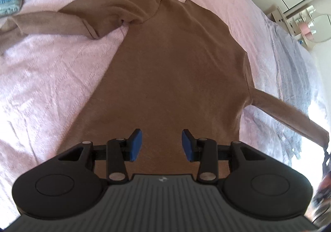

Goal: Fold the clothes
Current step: 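Grasp a sleeve cuff with the right gripper, pull it straight, release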

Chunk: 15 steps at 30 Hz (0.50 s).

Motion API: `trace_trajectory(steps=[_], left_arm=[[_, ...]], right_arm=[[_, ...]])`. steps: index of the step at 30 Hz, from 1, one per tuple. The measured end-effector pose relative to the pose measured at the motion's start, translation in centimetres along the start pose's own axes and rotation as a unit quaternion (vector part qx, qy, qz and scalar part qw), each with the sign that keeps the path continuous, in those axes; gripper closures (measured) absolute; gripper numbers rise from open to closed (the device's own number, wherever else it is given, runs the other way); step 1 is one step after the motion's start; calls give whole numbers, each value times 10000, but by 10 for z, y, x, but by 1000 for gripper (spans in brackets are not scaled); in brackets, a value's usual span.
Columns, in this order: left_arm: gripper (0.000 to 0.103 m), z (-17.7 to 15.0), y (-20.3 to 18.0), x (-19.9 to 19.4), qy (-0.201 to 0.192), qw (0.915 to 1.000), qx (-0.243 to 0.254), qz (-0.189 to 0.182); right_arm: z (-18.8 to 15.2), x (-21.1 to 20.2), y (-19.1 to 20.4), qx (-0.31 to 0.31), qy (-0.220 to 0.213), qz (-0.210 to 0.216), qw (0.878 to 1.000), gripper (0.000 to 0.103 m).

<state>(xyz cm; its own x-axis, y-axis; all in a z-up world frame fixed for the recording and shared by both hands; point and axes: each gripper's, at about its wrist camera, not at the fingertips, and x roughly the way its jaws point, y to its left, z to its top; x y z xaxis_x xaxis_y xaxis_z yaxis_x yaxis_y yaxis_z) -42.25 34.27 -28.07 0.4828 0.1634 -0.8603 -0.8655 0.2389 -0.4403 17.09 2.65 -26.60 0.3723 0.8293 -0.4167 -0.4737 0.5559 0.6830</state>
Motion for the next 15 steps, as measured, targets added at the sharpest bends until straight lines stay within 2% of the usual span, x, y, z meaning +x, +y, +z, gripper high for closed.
trace_trajectory(steps=[2, 3, 5, 6, 9, 11, 12, 13, 15], left_arm=[[67, -2, -2, 5, 62, 10000, 5, -48], [67, -2, -2, 6, 91, 9999, 20, -65], [67, -4, -3, 8, 133, 9999, 65, -76], [67, -4, -2, 7, 128, 9999, 73, -48], [64, -3, 7, 1, -11, 9999, -100, 72], [64, -1, 17, -5, -129, 9994, -277, 172], [64, 0, 22, -8, -216, 9989, -337, 251], [63, 2, 28, -12, -328, 9981, -386, 337], [60, 6, 39, -19, -557, 9959, -506, 500]], right_arm=[[-22, -2, -39, 211, 236, -544, 9980, 100], [-35, 5, -59, 406, 411, -993, 9934, 100], [-60, 19, -97, 771, 759, -1856, 9767, 99], [-70, 23, -108, 891, 870, -2102, 9697, 100], [-78, 16, -105, 1350, 702, -2115, 9655, 98], [-73, 19, -98, 1506, 693, -2130, 9629, 74], [-60, 12, -86, 1398, 678, -2219, 9626, 64], [-47, 5, -73, 1290, 664, -2307, 9622, 60], [-18, -10, -40, 1061, 569, -2588, 9584, 43]])
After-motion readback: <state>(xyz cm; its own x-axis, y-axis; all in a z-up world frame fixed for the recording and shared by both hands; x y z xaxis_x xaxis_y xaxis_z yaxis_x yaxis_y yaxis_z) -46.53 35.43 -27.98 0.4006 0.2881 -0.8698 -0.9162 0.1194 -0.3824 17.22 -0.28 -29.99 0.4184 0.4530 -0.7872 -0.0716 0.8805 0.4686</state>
